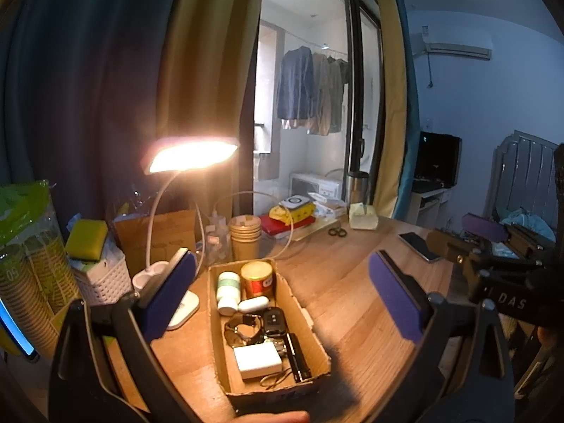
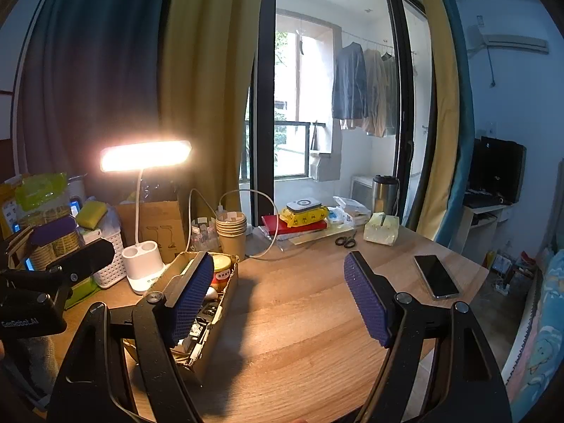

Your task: Organize rigid objects

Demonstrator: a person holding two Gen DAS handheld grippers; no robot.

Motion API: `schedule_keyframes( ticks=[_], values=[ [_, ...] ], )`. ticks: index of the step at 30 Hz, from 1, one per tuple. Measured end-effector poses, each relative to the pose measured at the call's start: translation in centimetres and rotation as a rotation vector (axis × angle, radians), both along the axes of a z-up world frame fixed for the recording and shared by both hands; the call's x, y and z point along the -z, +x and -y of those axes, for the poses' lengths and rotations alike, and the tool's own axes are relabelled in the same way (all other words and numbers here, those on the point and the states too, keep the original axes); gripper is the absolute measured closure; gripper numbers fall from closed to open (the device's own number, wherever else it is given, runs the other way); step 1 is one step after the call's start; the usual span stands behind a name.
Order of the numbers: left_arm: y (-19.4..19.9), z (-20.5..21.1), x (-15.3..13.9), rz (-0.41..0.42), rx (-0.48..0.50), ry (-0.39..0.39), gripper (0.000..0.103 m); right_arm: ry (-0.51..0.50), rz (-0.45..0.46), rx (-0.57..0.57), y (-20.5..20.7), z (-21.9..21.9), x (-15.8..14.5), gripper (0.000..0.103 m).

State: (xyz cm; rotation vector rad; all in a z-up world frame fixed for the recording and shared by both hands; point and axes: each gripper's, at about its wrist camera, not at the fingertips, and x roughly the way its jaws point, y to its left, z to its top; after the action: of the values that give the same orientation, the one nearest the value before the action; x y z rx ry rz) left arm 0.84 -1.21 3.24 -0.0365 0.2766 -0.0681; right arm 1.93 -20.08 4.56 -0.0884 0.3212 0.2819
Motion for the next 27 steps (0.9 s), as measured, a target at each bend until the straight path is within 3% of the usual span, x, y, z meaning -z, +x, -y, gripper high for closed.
schedule_keyframes(
  ticks=[27],
  values=[
    [-0.28, 0.03, -0.56, 0.002, 0.021, 0.015, 0.003, 0.009, -0.016, -0.006, 0.25, -0.2, 0.52, 0.024]
  ],
)
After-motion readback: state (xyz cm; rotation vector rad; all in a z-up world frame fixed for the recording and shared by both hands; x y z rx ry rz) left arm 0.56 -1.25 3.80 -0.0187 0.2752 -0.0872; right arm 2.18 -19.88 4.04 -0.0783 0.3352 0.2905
